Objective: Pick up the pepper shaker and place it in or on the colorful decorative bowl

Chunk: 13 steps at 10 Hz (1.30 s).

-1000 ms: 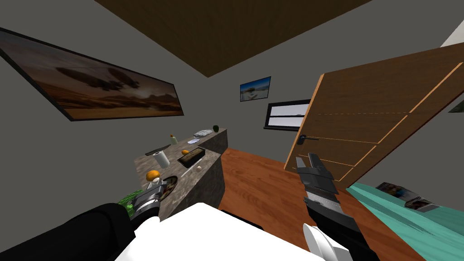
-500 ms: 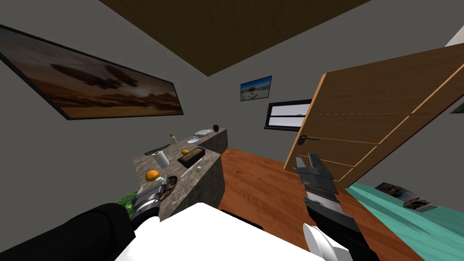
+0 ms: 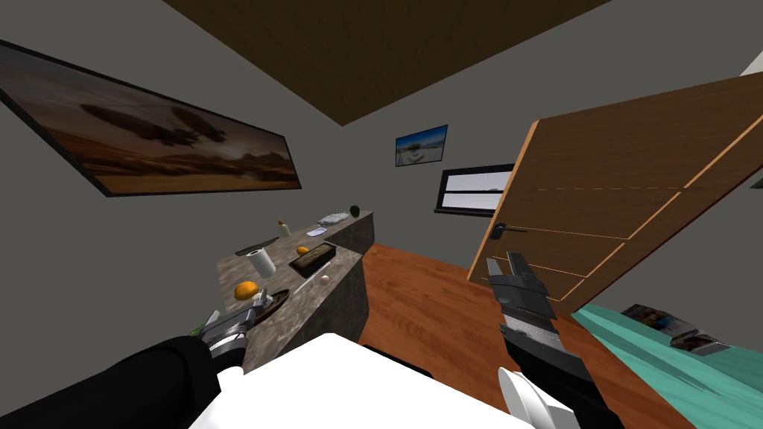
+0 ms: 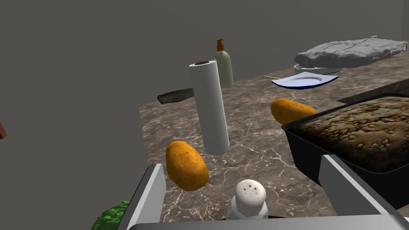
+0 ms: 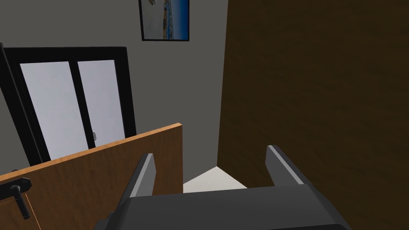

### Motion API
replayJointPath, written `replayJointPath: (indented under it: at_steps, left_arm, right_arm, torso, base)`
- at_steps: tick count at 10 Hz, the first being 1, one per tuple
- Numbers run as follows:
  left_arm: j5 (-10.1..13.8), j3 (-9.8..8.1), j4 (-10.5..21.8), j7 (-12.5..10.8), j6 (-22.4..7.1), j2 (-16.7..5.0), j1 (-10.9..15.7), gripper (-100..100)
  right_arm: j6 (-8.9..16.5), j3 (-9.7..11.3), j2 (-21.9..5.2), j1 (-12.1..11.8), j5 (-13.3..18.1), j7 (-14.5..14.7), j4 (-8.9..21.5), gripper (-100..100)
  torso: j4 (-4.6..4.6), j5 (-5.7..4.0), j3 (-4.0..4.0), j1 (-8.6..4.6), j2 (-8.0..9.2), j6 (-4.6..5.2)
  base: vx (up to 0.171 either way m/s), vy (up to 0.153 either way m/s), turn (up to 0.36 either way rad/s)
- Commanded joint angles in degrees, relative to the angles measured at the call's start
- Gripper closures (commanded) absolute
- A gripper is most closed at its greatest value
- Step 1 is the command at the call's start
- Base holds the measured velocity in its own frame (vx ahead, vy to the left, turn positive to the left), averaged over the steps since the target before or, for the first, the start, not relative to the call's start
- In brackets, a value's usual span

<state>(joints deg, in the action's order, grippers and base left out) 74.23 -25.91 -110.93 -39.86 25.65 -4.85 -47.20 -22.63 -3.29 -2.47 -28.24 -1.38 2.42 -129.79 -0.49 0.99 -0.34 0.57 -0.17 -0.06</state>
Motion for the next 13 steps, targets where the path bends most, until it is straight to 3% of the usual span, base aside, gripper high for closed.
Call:
replayJointPath:
  at_steps: [1,6,7,8,13]
  left_arm:
    - [1.3,-0.52,-2.4,0.0,-0.6,-0.1,-2.4,-100]
    - [5.9,-2.91,-9.0,-0.3,-2.7,-1.3,-9.2,-100]
    - [5.2,-2.6,-8.0,-0.3,-2.3,-1.3,-8.2,-100]
    - [5.3,-2.67,-8.1,-0.4,-2.4,-1.3,-8.4,0]
    - [5.3,-2.66,-8.1,-0.4,-2.4,-1.3,-8.4,0]
  right_arm:
    - [0.0,0.0,0.0,0.0,0.0,0.0,0.0,0]
    - [0.0,0.0,0.0,0.0,0.0,0.0,0.0,0]
    - [0.0,0.0,0.0,0.0,0.0,0.0,0.0,0]
    - [0.0,0.0,0.0,0.0,0.0,0.0,0.0,0]
    - [0.0,0.0,0.0,0.0,0.0,0.0,0.0,0]
  torso:
    - [0.0,0.0,0.0,0.0,0.0,0.0]
    - [-0.01,0.0,-0.02,0.0,-0.03,0.01]
    - [-0.01,0.0,-0.02,0.01,-0.03,0.0]
    - [0.01,0.02,0.02,0.06,0.05,0.02]
    - [0.04,0.04,0.09,0.11,0.17,0.01]
  base:
    - [0.058,-0.022,0.014]
    - [0.059,-0.025,0.012]
    - [0.024,-0.01,0.006]
    - [0.0,0.0,0.0]
    - [0.0,0.0,0.0]
